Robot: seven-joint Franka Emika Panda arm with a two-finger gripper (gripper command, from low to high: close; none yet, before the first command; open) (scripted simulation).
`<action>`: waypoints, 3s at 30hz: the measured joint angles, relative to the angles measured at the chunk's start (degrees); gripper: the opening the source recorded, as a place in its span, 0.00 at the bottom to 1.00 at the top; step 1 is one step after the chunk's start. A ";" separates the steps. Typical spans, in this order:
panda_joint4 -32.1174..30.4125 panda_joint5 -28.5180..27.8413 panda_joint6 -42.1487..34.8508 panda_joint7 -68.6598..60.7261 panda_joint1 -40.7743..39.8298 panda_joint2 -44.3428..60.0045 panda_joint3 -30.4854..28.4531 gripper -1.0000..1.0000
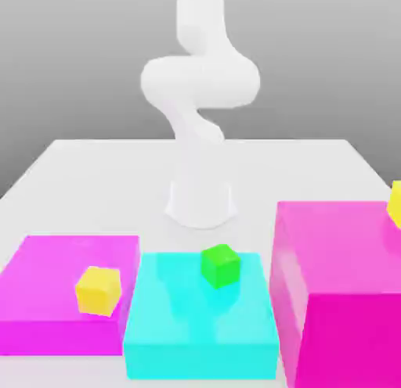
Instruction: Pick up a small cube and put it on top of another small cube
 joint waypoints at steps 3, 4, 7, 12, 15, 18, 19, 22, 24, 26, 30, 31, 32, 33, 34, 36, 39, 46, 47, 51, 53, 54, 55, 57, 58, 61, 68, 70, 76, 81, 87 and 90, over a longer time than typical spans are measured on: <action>-3.93 1.34 4.71 6.16 1.95 5.94 6.95 0.50; -5.01 1.64 6.15 8.19 2.66 7.64 9.27 0.50; -7.53 2.32 10.08 13.96 4.85 11.86 16.22 0.50; -11.32 3.08 16.42 23.58 8.82 18.40 27.61 0.50; -13.50 3.49 20.20 29.35 11.26 22.29 34.46 0.50; -18.16 4.46 24.24 34.95 12.48 27.49 39.40 0.50; -20.12 4.64 25.59 36.88 12.90 29.48 40.33 0.50; -26.26 5.49 28.61 40.64 12.18 34.63 40.91 0.50; -30.40 6.22 29.58 41.26 10.15 37.27 39.13 0.50; -31.84 3.07 30.95 43.97 7.66 39.82 38.26 0.50; -31.13 -11.51 34.03 54.64 8.83 45.26 32.78 0.50; -30.73 -15.73 34.73 57.71 10.01 46.63 30.73 0.50; -30.35 -19.12 35.44 60.17 12.30 47.88 27.71 0.50; -29.92 -22.73 36.12 62.84 14.35 49.13 24.83 0.50; -29.50 -25.90 36.83 65.20 16.64 50.33 21.78 0.50; -28.72 -31.38 38.33 69.31 21.44 52.64 15.67 0.50; -27.68 -38.11 40.78 74.39 28.57 56.00 6.92 0.50; -27.27 -40.69 42.24 76.35 32.14 57.61 2.71 0.00; -27.33 -40.26 41.99 76.03 31.59 57.33 3.38 0.00; -28.47 -32.84 39.29 70.44 24.47 53.60 12.30 0.00; -29.21 -27.85 37.78 66.70 20.03 51.35 17.97 0.00; -29.62 -24.74 37.06 64.40 18.08 50.15 20.69 0.00; -30.05 -21.19 36.35 61.77 16.46 48.90 23.19 0.00; -30.87 -13.33 34.93 56.03 14.85 46.29 26.80 0.00; -31.24 -9.43 34.18 53.20 15.04 44.96 27.84 0.00; -32.23 0.08 31.75 46.27 17.24 41.18 28.68 0.00; -26.77 -4.58 19.36 29.79 21.89 40.33 29.61 0.00; -24.53 -8.39 14.90 24.73 23.72 40.97 30.27 0.00; -16.38 -17.91 1.00 10.17 29.75 41.61 31.11 0.00; -6.70 -21.89 -11.49 -0.38 29.64 39.47 26.74 0.00; 4.02 -19.61 -22.64 -8.31 26.03 34.81 23.73 0.00; 6.36 -13.05 -22.66 -6.46 23.39 31.83 20.16 0.00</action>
